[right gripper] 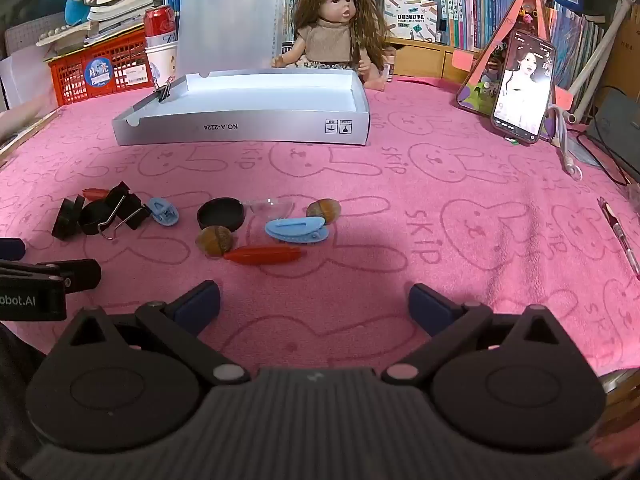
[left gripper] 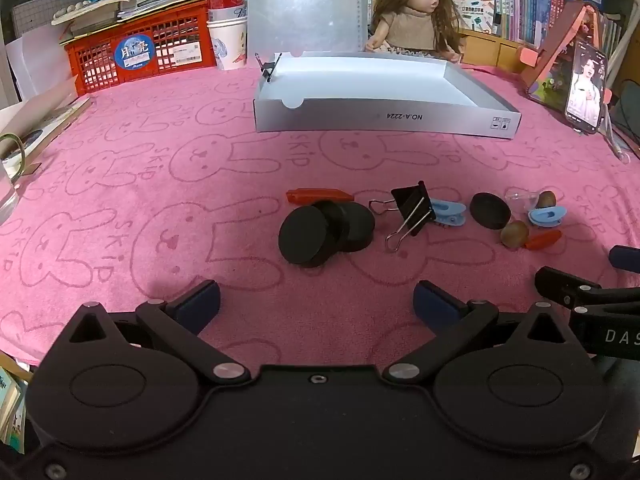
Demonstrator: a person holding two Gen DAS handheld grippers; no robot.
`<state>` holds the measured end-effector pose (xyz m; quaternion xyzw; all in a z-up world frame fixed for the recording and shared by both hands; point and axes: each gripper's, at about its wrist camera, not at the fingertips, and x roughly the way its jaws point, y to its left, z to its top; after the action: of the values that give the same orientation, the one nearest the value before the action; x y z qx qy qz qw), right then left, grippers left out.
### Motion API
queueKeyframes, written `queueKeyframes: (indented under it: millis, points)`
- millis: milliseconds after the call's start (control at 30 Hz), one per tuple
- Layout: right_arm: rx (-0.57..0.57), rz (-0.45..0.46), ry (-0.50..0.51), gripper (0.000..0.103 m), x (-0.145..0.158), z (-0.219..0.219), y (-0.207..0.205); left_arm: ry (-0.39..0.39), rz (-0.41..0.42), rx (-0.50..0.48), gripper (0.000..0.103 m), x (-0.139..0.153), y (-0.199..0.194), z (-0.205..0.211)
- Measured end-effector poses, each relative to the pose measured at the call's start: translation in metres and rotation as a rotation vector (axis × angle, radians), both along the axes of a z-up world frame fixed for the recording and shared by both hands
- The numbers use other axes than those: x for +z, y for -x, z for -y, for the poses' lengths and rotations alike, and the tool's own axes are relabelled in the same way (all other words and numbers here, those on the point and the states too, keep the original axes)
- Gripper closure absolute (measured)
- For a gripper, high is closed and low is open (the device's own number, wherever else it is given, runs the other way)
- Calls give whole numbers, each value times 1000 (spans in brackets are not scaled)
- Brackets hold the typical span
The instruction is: Organize rigid objects
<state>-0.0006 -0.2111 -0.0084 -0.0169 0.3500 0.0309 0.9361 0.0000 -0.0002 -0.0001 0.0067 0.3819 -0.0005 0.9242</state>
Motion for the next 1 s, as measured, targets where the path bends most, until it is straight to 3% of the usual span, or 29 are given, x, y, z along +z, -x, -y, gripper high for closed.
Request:
queueKeyframes:
  millis: [1000]
  points:
    - [0, -13, 2, 0, 2, -1, -1, 5, -1, 2, 0, 0, 0, 0]
